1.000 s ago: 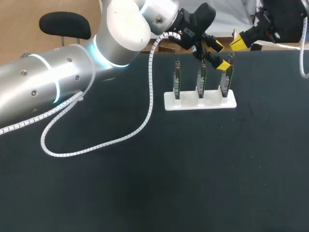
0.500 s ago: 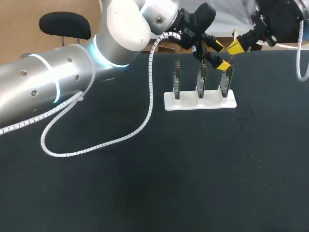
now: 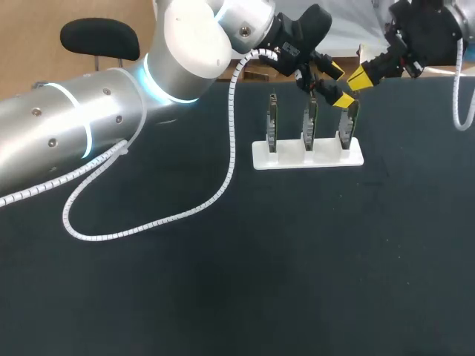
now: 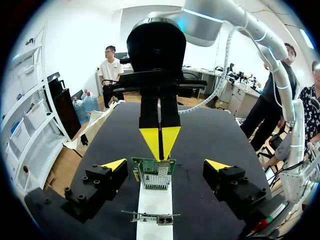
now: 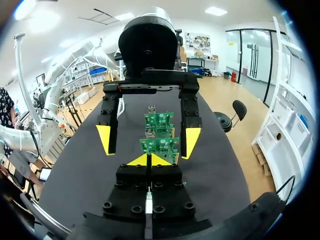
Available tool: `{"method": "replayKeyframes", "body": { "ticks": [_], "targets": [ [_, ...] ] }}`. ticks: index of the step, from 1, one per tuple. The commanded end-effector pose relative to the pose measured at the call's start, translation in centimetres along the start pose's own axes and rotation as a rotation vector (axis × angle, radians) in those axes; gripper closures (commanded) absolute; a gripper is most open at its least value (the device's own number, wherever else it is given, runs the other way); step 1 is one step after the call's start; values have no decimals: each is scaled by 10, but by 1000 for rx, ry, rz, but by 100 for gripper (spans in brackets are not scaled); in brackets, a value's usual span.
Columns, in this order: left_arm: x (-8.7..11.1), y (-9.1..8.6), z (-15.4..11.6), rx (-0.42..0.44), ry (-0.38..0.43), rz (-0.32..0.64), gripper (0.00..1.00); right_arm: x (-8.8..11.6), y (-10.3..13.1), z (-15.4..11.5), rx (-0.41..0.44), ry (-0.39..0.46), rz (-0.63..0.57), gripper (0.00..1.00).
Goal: Pick up the optical module with the left hand, and insert it into the network port with the right hand.
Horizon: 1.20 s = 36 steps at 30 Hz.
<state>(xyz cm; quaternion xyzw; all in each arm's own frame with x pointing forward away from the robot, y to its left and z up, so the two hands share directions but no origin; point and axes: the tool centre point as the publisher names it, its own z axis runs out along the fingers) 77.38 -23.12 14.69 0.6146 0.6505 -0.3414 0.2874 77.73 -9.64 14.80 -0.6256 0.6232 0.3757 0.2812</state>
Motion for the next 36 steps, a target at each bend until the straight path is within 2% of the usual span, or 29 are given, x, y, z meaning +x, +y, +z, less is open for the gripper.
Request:
{"method": "replayKeyframes", "body": {
  "ticks": [1,7,36],
  "targets": [
    [-1,2,1,4,3,0,0,-1,-5,-3,-5,-11,-7,100],
    [-1,2,1,4,3,0,0,-10,-5,-10,6,-34,-25,100],
    [-1,2,1,4,3,0,0,6,-5,3,-20,-10,15,100]
  ]
}}
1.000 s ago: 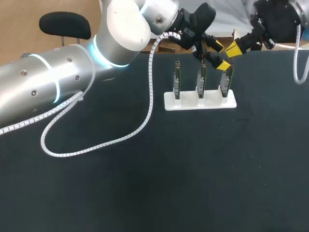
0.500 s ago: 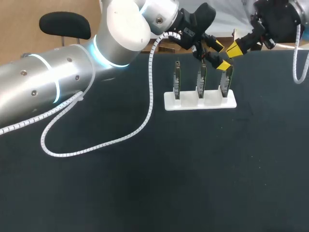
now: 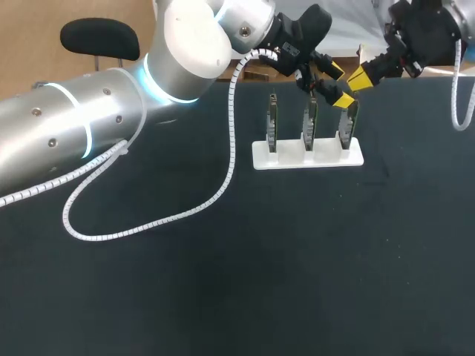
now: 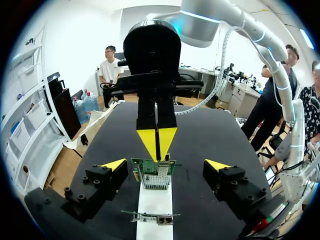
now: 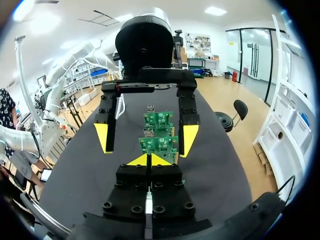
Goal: Pick up the optical module with the left hand, and insert it into the network port with the right hand.
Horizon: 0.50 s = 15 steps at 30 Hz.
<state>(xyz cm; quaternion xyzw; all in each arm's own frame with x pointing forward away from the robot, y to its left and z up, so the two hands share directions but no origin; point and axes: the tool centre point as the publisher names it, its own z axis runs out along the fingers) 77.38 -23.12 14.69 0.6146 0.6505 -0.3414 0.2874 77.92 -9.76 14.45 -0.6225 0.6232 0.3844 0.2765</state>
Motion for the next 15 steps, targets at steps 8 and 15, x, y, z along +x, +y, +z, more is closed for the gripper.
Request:
{"method": "replayKeyframes", "body": {
  "ticks": [8,15],
  "targets": [
    [-1,2,1,4,3,0,0,7,-3,4,-11,-6,11,100],
    [-1,2,1,4,3,0,0,11,-4,8,-16,-12,20,100]
  ]
}}
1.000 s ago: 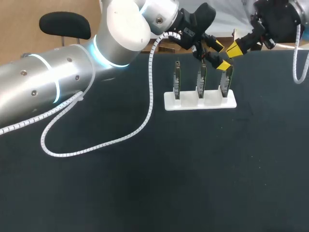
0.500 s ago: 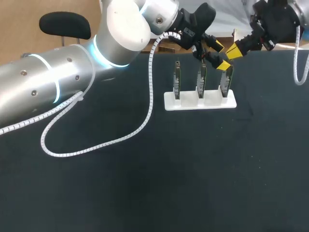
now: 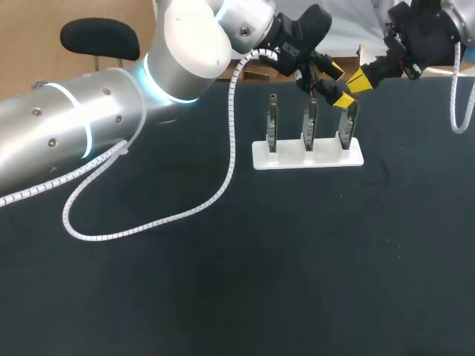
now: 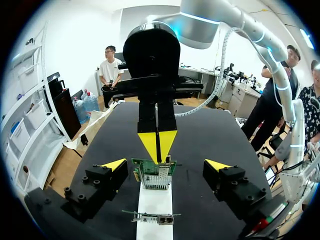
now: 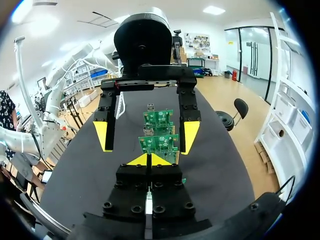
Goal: Pick up the optical module with the left hand, and insert it into the network port with the right hand.
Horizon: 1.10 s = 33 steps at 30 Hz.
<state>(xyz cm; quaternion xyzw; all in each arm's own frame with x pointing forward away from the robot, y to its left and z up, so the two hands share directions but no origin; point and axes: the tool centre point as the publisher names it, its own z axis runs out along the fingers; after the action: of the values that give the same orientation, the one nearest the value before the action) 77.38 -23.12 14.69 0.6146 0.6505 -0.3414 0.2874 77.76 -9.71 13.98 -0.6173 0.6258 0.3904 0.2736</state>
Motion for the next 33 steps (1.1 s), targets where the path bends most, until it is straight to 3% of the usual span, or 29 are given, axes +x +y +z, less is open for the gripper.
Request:
{"method": "replayKeyframes", "body": {
  "ticks": [1,9,22,33],
  "targets": [
    [-1,2,1,4,3,0,0,8,-5,5,-11,-9,8,100],
    [-1,2,1,4,3,0,0,9,-5,6,-14,-16,7,100],
    [-1,2,1,4,3,0,0,-15,-4,-26,83,-50,-43,100],
    [-37,19,-44,-130,-44,120,0,-23,1,-48,165,-72,-72,100]
  ]
}}
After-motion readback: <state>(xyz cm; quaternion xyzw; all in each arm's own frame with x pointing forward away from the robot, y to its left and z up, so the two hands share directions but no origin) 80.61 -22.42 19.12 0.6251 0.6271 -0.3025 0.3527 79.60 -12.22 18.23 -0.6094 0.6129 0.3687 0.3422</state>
